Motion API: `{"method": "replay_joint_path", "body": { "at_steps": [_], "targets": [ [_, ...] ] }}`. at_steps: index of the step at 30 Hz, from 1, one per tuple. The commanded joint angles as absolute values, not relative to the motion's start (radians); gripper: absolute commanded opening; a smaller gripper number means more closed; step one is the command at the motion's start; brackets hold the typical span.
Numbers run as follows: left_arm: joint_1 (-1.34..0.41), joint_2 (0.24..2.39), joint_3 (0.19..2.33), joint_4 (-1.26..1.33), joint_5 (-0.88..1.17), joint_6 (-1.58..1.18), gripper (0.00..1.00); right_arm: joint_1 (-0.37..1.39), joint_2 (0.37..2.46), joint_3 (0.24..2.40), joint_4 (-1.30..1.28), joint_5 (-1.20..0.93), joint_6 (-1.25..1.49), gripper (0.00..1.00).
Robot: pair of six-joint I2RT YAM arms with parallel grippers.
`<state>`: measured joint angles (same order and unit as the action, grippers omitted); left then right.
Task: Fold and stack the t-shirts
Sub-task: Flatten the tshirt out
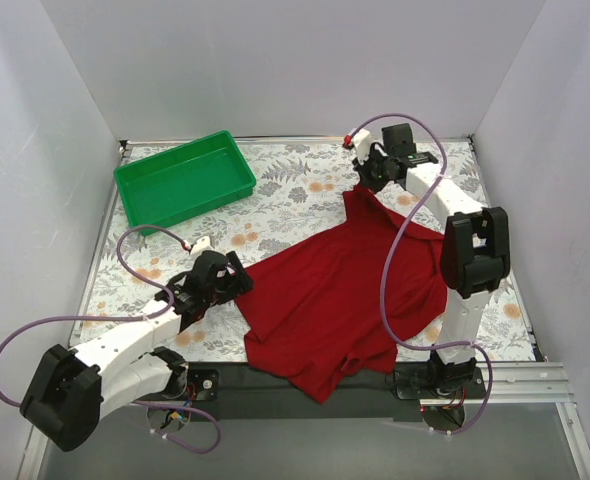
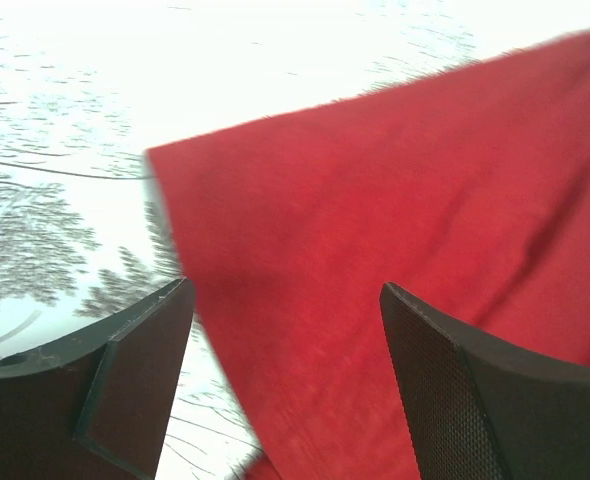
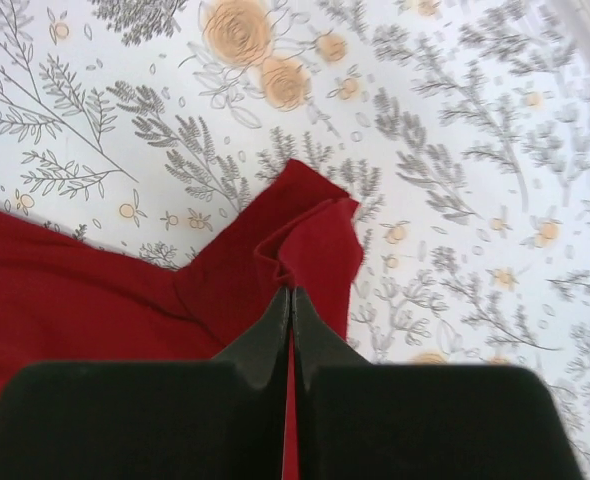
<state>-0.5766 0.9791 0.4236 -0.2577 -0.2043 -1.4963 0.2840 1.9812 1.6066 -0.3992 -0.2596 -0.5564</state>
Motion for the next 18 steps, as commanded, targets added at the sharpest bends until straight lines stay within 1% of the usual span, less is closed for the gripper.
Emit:
{"method": "replay_joint_path", "body": {
  "at_steps": [1,5,10,13,14,16,17,18],
  "targets": [
    [-0.540,1.020,0.454,-0.250,-0.291,-1.506,0.69,0.252,1.905,1.603,-0.391,-0.340,-0.549,0.01],
    [-0.492,1.100,0.483,-0.222,-0.275,-1.491,0.68,0.224,1.882,1.594,-0.393,-0.377,-0.540,0.01],
    [-0.474,1.195,0.517,-0.204,-0.270,-1.480,0.65,0.201,1.864,1.579,-0.390,-0.403,-0.535,0.01],
    [-0.471,1.253,0.537,-0.186,-0.252,-1.470,0.60,0.187,1.848,1.572,-0.390,-0.419,-0.535,0.01],
    [-0.471,1.270,0.548,-0.183,-0.249,-1.459,0.58,0.184,1.841,1.571,-0.390,-0.426,-0.534,0.01],
    [-0.469,1.302,0.563,-0.183,-0.250,-1.456,0.43,0.170,1.832,1.571,-0.391,-0.437,-0.532,0.01],
    [-0.469,1.327,0.568,-0.183,-0.256,-1.456,0.38,0.163,1.818,1.566,-0.390,-0.445,-0.532,0.01],
    [-0.471,1.331,0.574,-0.181,-0.261,-1.454,0.29,0.155,1.812,1.566,-0.390,-0.451,-0.532,0.01]
  ]
}}
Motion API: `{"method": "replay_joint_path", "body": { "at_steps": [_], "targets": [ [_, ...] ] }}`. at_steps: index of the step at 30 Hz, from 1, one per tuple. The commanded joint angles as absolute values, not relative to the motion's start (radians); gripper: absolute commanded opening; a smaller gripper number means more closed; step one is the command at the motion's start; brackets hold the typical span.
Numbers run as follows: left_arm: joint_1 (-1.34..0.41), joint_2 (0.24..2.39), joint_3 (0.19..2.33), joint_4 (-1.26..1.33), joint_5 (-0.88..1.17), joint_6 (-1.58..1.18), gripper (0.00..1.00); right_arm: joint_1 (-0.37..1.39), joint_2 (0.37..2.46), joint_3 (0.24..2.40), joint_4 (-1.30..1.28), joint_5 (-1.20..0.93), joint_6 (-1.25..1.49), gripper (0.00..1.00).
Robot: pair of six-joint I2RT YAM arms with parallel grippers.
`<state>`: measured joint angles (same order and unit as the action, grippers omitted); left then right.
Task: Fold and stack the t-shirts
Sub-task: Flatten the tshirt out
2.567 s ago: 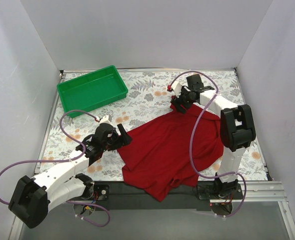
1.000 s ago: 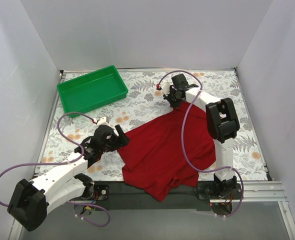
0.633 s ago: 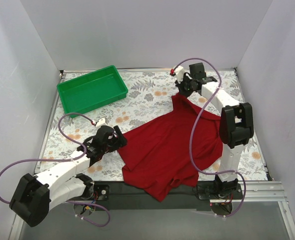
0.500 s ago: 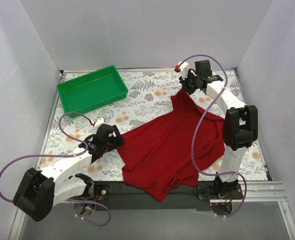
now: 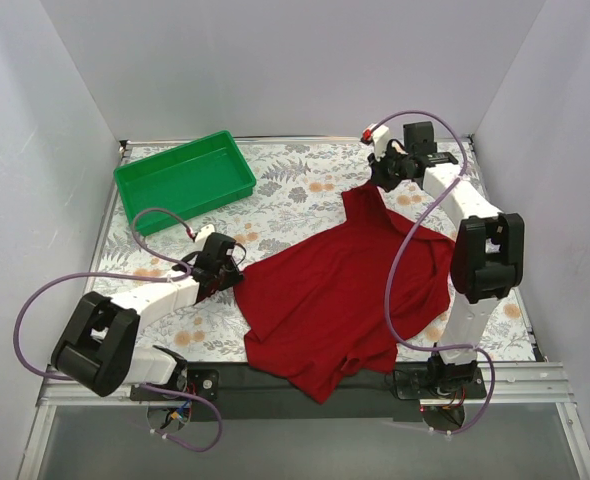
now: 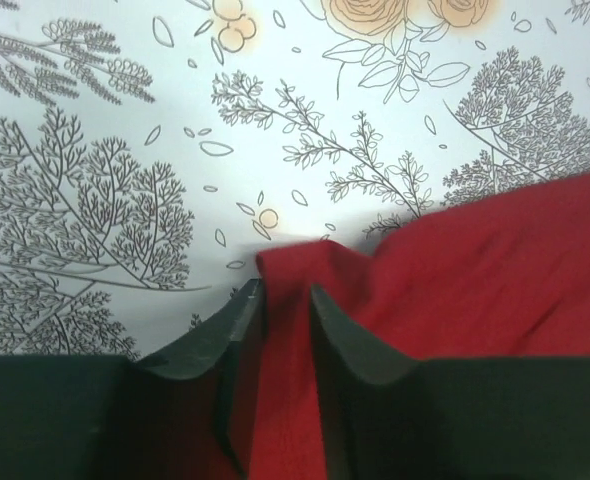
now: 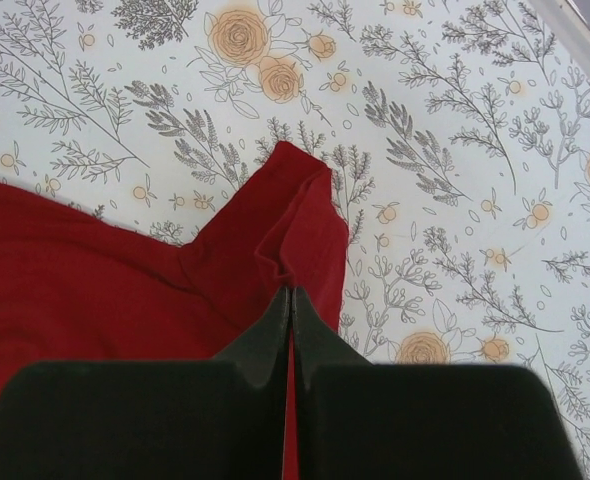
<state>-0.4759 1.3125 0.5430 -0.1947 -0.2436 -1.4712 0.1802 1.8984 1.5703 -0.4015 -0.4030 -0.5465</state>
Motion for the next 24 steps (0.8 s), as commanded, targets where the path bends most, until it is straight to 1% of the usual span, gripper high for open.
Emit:
{"method": "replay_joint_path", "body": {
  "at_steps": [1,2,3,12,15,19,24],
  "targets": [
    [-0.469,1.336,0.577,-0.176,-0.265,-1.450,0.23,0.141,1.795,1.566,-0.391,-0.457,-0.532,0.01],
    [-0.468,1.338,0.583,-0.175,-0.279,-1.448,0.15,0.134,1.784,1.562,-0.391,-0.465,-0.534,0.01],
    [-0.469,1.339,0.597,-0.173,-0.284,-1.436,0.00,0.126,1.773,1.560,-0.391,-0.471,-0.535,0.01],
    [-0.468,1.281,0.762,-0.163,-0.363,-1.303,0.00,0.009,1.631,1.575,-0.408,-0.523,-0.543,0.01],
    [-0.468,1.247,0.827,-0.160,-0.409,-1.246,0.00,-0.058,1.580,1.608,-0.417,-0.545,-0.540,0.01],
    [-0.465,1.166,0.894,-0.138,-0.472,-1.180,0.00,-0.104,1.494,1.673,-0.428,-0.557,-0.540,0.01],
    [-0.465,1.016,0.980,-0.094,-0.525,-1.103,0.00,-0.162,1.401,1.776,-0.431,-0.568,-0.523,0.01]
  ]
}}
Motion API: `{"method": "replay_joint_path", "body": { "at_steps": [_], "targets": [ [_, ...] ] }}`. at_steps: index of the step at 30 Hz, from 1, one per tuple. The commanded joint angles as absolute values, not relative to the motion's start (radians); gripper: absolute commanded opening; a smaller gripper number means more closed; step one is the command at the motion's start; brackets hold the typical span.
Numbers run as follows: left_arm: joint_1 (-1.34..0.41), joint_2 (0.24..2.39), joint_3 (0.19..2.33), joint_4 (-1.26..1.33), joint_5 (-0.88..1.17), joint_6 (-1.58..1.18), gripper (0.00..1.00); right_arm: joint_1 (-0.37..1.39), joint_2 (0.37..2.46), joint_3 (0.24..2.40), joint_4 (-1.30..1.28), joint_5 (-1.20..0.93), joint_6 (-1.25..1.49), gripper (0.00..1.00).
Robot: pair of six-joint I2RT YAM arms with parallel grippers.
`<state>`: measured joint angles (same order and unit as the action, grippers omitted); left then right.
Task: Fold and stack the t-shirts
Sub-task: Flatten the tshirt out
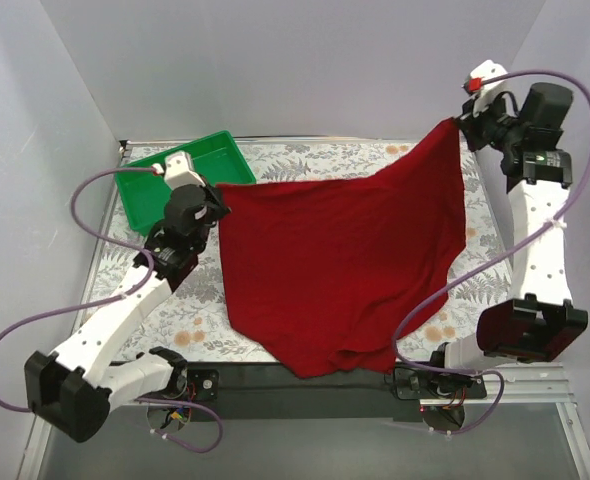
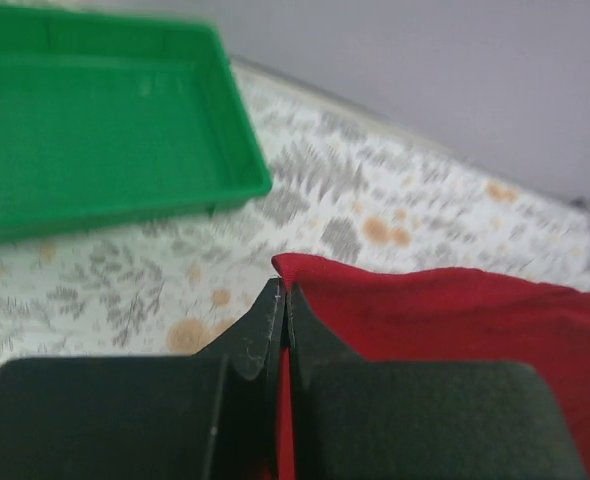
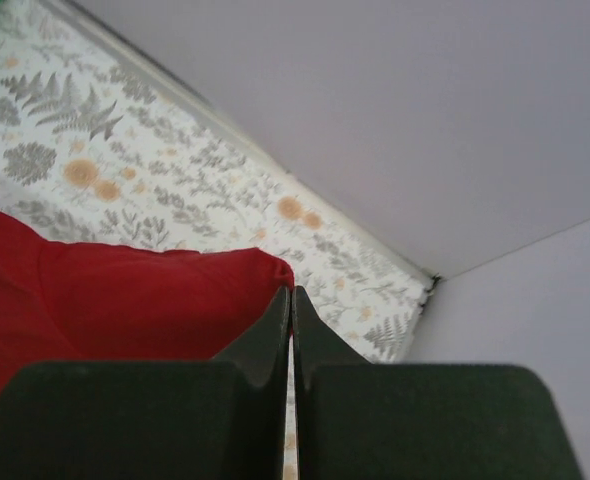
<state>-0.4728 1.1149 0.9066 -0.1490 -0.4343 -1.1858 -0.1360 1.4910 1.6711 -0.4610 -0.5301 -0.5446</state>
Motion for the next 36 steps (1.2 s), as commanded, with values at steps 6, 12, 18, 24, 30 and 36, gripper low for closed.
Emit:
{"method": "replay_joint_path", "body": {
  "at_steps": [6,12,18,24,30,36],
  "targets": [
    [-0.463,0.855,1.098,-0.005,-0.491,-1.025,0.00,-0.248,1.295,1.994,-0.426,-0.586,-0.433,0.01],
    [-0.465,0.766,1.230,0.047,-0.436,-0.965,0.00,-0.272,1.235,2.210,-0.408,-0.474,-0.368,0.01],
    [-0.463,0.716,1.364,0.080,-0.348,-0.934,0.00,-0.272,1.187,2.391,-0.342,-0.350,-0.327,0.01],
    [-0.463,0.716,1.442,0.087,-0.308,-0.916,0.00,-0.250,1.155,2.480,-0.302,-0.242,-0.367,0.01],
    [-0.465,0.750,1.419,0.106,-0.348,-0.890,0.00,-0.207,1.121,2.338,-0.290,-0.195,-0.449,0.01],
    [-0.463,0.814,1.258,0.130,-0.411,-0.896,0.00,-0.201,1.103,2.053,-0.263,-0.193,-0.508,0.01]
  ]
}}
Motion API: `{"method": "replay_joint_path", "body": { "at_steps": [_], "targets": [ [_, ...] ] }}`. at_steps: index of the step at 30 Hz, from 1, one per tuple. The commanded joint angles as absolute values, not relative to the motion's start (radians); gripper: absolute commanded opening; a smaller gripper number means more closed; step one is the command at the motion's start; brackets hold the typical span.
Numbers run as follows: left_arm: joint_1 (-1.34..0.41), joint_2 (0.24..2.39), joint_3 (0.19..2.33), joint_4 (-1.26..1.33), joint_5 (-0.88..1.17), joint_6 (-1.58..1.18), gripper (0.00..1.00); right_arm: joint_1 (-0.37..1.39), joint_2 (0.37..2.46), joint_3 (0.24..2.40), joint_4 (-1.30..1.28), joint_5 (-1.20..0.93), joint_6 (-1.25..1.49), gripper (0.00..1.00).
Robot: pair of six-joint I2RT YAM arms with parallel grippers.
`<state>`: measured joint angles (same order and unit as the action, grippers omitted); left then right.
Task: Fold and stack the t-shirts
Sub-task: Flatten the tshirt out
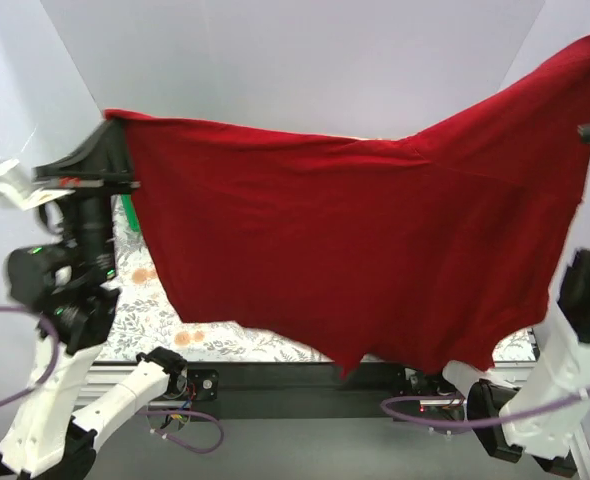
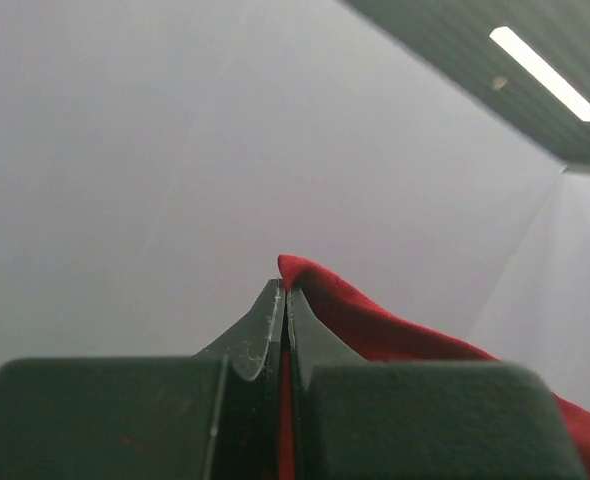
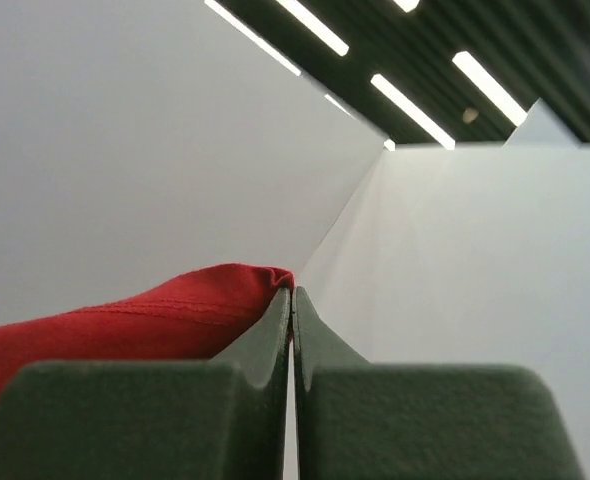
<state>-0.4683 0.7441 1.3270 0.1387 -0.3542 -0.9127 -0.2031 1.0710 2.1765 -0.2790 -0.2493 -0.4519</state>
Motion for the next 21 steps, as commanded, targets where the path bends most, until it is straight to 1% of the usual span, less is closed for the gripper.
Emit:
{"method": "replay_joint_path", "body": {
  "at_steps": [1,3,4,7,8,12,13,16,21],
  "targets": [
    [-0.463,0.839,1.211,0.136,-0.420,-0.894,0.00,-0.201,1.104,1.942,-0.244,-0.193,-0.514,0.01],
    [-0.463,0.868,1.149,0.172,-0.436,-0.910,0.00,-0.202,1.103,1.835,-0.221,-0.218,-0.526,0.01],
    [-0.465,0.900,1.091,0.181,-0.434,-0.914,0.00,-0.202,1.100,1.727,-0.187,-0.236,-0.528,0.01],
    [-0.463,0.954,1.004,0.236,-0.428,-0.965,0.00,-0.202,1.085,1.536,-0.108,-0.339,-0.517,0.01],
    [-0.463,0.992,0.949,0.251,-0.431,-0.986,0.00,-0.201,1.085,1.408,-0.036,-0.374,-0.500,0.01],
    [-0.462,1.136,0.845,0.365,-0.491,-1.003,0.00,-0.201,1.161,1.151,0.162,-0.485,-0.450,0.01],
    [-0.463,1.169,0.836,0.376,-0.508,-1.005,0.00,-0.202,1.190,1.120,0.196,-0.539,-0.445,0.01],
    [-0.459,1.314,0.830,0.417,-0.525,-1.011,0.00,-0.202,1.331,1.057,0.310,-0.580,-0.407,0.01],
    [-0.446,1.539,0.893,0.440,-0.555,-1.026,0.00,-0.201,1.621,1.175,0.345,-0.571,-0.329,0.01]
  ]
}}
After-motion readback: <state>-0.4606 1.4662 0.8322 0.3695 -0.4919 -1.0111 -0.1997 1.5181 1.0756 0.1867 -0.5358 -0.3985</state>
